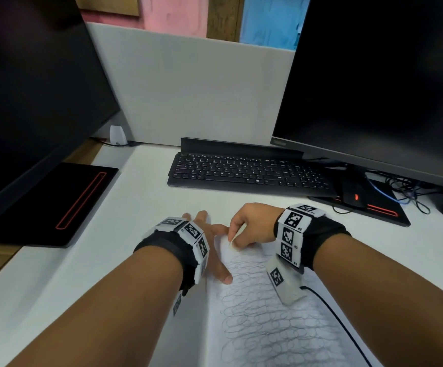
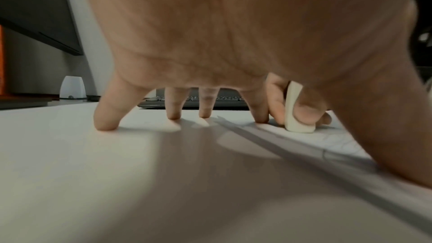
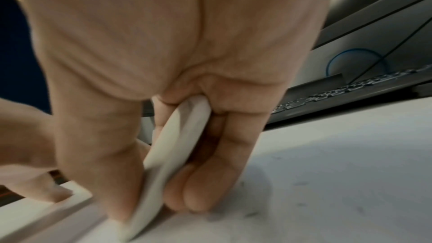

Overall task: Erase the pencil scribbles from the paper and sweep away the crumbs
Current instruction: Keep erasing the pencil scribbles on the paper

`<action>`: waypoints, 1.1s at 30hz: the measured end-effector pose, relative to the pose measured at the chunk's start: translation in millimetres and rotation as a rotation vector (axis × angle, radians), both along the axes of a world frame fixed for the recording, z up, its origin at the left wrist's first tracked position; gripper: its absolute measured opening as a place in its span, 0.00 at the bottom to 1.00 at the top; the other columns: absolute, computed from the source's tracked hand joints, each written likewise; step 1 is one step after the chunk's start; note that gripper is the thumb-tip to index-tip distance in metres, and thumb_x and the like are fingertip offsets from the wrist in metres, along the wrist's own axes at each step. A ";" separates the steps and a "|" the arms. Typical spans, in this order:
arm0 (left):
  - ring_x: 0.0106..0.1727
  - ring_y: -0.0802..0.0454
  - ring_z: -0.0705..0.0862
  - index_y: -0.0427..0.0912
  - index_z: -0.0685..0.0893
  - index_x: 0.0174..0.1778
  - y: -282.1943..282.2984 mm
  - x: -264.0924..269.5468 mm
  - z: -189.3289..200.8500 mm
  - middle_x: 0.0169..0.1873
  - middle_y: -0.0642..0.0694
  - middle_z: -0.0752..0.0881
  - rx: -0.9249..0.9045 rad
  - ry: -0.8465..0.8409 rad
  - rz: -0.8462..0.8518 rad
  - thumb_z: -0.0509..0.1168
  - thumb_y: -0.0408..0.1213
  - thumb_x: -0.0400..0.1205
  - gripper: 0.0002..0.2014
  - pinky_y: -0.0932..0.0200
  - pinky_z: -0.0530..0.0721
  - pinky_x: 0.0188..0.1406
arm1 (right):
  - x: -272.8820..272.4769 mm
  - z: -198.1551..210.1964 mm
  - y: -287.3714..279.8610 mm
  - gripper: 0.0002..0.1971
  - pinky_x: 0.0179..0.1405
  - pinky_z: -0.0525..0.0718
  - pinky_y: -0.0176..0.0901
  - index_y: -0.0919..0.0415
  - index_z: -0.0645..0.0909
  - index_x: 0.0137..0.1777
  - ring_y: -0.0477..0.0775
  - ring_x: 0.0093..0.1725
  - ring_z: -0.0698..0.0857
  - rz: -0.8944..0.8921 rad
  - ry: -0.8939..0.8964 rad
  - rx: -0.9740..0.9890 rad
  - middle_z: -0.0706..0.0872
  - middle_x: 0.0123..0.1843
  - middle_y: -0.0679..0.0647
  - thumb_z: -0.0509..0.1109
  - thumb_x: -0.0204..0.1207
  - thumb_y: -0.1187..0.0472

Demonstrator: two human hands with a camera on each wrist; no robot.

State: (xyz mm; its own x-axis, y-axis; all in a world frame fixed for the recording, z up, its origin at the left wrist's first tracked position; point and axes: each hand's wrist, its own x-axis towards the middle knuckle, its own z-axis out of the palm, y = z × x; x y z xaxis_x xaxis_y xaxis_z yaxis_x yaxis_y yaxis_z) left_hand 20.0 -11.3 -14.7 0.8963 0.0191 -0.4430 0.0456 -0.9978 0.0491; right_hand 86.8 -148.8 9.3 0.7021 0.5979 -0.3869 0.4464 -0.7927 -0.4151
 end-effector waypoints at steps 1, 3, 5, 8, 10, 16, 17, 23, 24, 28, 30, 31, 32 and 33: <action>0.77 0.39 0.60 0.74 0.62 0.76 -0.1 0.1 0.2 0.75 0.48 0.61 -0.002 -0.002 0.001 0.75 0.68 0.63 0.46 0.36 0.71 0.72 | -1.0 -0.6 0.0 0.06 0.37 0.80 0.32 0.50 0.89 0.44 0.42 0.36 0.84 0.003 0.020 0.005 0.91 0.39 0.49 0.77 0.70 0.61; 0.80 0.37 0.57 0.73 0.61 0.77 0.5 0.9 1.4 0.78 0.46 0.59 -0.008 0.021 0.006 0.76 0.67 0.63 0.47 0.35 0.68 0.74 | -5.3 -1.9 0.1 0.06 0.36 0.79 0.31 0.52 0.90 0.45 0.39 0.29 0.81 0.043 0.100 -0.006 0.86 0.29 0.43 0.76 0.69 0.63; 0.80 0.36 0.56 0.74 0.60 0.78 1.1 1.3 2.3 0.80 0.46 0.57 -0.005 0.035 0.003 0.75 0.68 0.63 0.48 0.35 0.68 0.75 | -4.0 -2.7 -1.5 0.06 0.38 0.80 0.31 0.54 0.90 0.46 0.38 0.28 0.80 0.029 0.118 0.007 0.84 0.26 0.42 0.77 0.70 0.62; 0.78 0.39 0.59 0.76 0.60 0.76 0.9 0.1 1.1 0.77 0.47 0.60 -0.004 0.015 0.004 0.74 0.69 0.63 0.46 0.38 0.71 0.72 | 1.7 -3.6 -3.3 0.07 0.37 0.80 0.32 0.53 0.90 0.48 0.41 0.33 0.82 -0.027 0.027 0.037 0.88 0.34 0.48 0.77 0.71 0.61; 0.78 0.39 0.59 0.74 0.61 0.76 0.4 -0.7 1.6 0.77 0.48 0.60 -0.009 0.012 0.006 0.75 0.68 0.63 0.45 0.38 0.71 0.72 | -1.3 -4.1 -1.9 0.07 0.36 0.80 0.31 0.54 0.90 0.48 0.42 0.33 0.82 0.006 0.084 0.016 0.88 0.34 0.47 0.76 0.70 0.62; 0.79 0.39 0.58 0.77 0.60 0.76 0.5 -0.8 1.8 0.78 0.49 0.58 -0.016 0.013 0.015 0.75 0.68 0.63 0.46 0.37 0.70 0.72 | 2.6 -5.4 -3.9 0.07 0.39 0.81 0.33 0.50 0.90 0.46 0.43 0.37 0.84 -0.041 0.044 0.034 0.91 0.40 0.51 0.77 0.69 0.61; 0.80 0.39 0.57 0.76 0.61 0.76 0.4 -1.3 2.6 0.79 0.48 0.58 -0.016 0.017 0.017 0.75 0.68 0.63 0.46 0.37 0.69 0.73 | 1.1 -5.3 -2.8 0.07 0.41 0.81 0.34 0.49 0.90 0.45 0.43 0.37 0.84 -0.020 0.065 0.013 0.91 0.41 0.51 0.77 0.69 0.61; 0.82 0.38 0.54 0.77 0.58 0.77 -0.3 -2.0 2.1 0.80 0.48 0.56 -0.014 0.018 0.019 0.75 0.67 0.64 0.46 0.36 0.67 0.75 | 3.3 -4.1 -3.8 0.06 0.42 0.81 0.35 0.46 0.89 0.42 0.44 0.41 0.85 -0.033 0.009 0.026 0.92 0.44 0.51 0.78 0.70 0.60; 0.81 0.38 0.54 0.77 0.58 0.77 -0.2 -1.6 2.2 0.80 0.48 0.56 -0.014 0.018 0.020 0.75 0.67 0.64 0.46 0.36 0.67 0.75 | 2.7 -4.4 -3.9 0.06 0.43 0.81 0.36 0.46 0.89 0.42 0.44 0.41 0.85 -0.027 0.016 0.016 0.92 0.44 0.50 0.77 0.69 0.60; 0.82 0.37 0.53 0.77 0.56 0.78 0.6 0.5 0.4 0.80 0.48 0.56 -0.015 0.027 0.018 0.75 0.68 0.63 0.48 0.36 0.67 0.75 | -0.1 -4.1 -4.7 0.06 0.42 0.80 0.34 0.45 0.88 0.42 0.41 0.40 0.84 0.036 0.064 -0.029 0.90 0.42 0.47 0.77 0.70 0.59; 0.81 0.37 0.54 0.79 0.56 0.77 1.4 0.2 -0.8 0.79 0.48 0.57 -0.024 0.022 0.019 0.75 0.68 0.63 0.48 0.36 0.67 0.75 | 3.5 -2.7 -6.4 0.06 0.43 0.80 0.35 0.45 0.88 0.41 0.42 0.43 0.84 -0.015 0.001 0.021 0.91 0.45 0.47 0.77 0.70 0.59; 0.81 0.37 0.54 0.79 0.57 0.77 1.7 0.2 -0.6 0.79 0.48 0.57 -0.029 0.024 0.021 0.75 0.68 0.63 0.48 0.36 0.66 0.75 | 3.8 -2.7 -6.4 0.06 0.43 0.81 0.35 0.45 0.88 0.41 0.41 0.41 0.84 -0.022 -0.006 0.024 0.90 0.42 0.45 0.77 0.70 0.59; 0.81 0.37 0.54 0.78 0.57 0.77 2.1 0.6 0.0 0.79 0.48 0.57 -0.033 0.030 0.023 0.75 0.67 0.63 0.48 0.36 0.66 0.74 | 2.6 -3.0 -5.4 0.06 0.42 0.80 0.35 0.45 0.88 0.41 0.40 0.39 0.83 -0.004 0.008 0.003 0.88 0.39 0.43 0.77 0.70 0.60; 0.81 0.36 0.53 0.77 0.58 0.77 2.2 0.8 0.7 0.79 0.48 0.57 -0.034 0.034 0.022 0.75 0.68 0.63 0.48 0.36 0.66 0.74 | 0.8 -2.9 -4.1 0.06 0.41 0.79 0.35 0.45 0.88 0.41 0.39 0.37 0.81 0.030 0.035 -0.031 0.87 0.37 0.42 0.77 0.70 0.59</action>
State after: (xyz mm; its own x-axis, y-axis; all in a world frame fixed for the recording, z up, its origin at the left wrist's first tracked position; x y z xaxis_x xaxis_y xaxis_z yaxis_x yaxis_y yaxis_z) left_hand 20.8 -9.1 -14.0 0.8801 0.0233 -0.4742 0.0698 -0.9943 0.0806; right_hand 87.7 -152.9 6.3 0.6697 0.6057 -0.4296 0.4556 -0.7920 -0.4064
